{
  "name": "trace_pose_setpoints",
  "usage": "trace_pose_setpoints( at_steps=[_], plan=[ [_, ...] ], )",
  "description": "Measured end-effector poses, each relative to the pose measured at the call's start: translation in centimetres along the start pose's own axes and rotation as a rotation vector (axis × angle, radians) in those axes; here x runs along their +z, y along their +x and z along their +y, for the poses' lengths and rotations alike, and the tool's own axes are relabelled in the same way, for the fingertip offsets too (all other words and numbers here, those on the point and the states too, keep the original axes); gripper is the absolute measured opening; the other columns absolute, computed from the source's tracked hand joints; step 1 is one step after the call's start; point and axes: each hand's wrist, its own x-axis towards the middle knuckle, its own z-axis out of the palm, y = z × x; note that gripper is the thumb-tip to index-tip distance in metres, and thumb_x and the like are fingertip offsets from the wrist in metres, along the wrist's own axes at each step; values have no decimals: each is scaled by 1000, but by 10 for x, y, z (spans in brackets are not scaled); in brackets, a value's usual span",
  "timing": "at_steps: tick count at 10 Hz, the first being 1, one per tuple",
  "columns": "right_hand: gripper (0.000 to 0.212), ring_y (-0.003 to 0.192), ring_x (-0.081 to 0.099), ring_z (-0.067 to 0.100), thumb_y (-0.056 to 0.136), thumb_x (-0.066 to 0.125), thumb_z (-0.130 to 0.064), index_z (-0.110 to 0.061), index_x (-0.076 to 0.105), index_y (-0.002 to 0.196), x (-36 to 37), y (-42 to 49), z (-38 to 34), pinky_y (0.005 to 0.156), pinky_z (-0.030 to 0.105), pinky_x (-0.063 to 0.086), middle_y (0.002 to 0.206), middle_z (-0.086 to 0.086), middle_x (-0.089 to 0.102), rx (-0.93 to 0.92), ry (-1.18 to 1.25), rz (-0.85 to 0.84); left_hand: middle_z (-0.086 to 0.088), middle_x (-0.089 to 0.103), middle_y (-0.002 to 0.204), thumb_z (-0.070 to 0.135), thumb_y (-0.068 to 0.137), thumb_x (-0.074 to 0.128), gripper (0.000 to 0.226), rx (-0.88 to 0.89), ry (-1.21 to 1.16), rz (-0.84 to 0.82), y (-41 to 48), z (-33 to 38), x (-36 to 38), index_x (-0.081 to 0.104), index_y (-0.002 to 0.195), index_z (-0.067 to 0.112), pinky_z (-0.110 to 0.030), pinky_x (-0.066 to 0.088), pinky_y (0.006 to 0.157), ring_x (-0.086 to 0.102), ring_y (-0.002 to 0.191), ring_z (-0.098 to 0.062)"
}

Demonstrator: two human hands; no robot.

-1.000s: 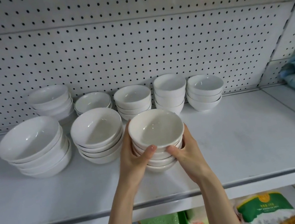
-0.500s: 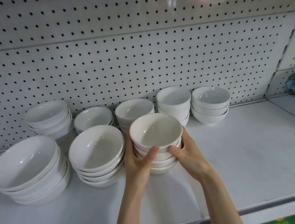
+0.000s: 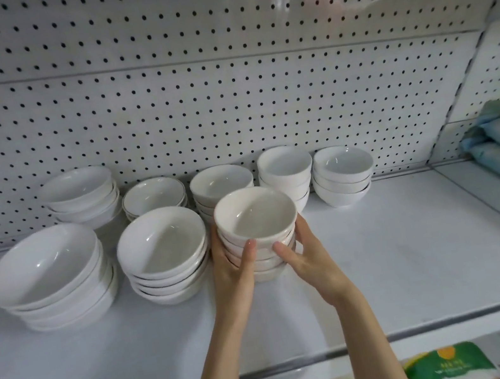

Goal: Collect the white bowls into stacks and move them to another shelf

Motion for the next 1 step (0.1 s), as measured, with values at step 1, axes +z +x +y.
trace_pose_setpoints(
  at_steps=[1],
  plan=[
    [89, 143, 24, 4, 84, 66, -49, -27, 15, 153, 4, -19, -4, 116, 27, 25, 155, -15, 25, 85, -83, 91, 29, 35, 145, 61, 78, 54, 74, -20, -5, -9, -14, 3, -2, 28, 143, 37, -10, 25, 108, 30, 133, 14]
  ],
)
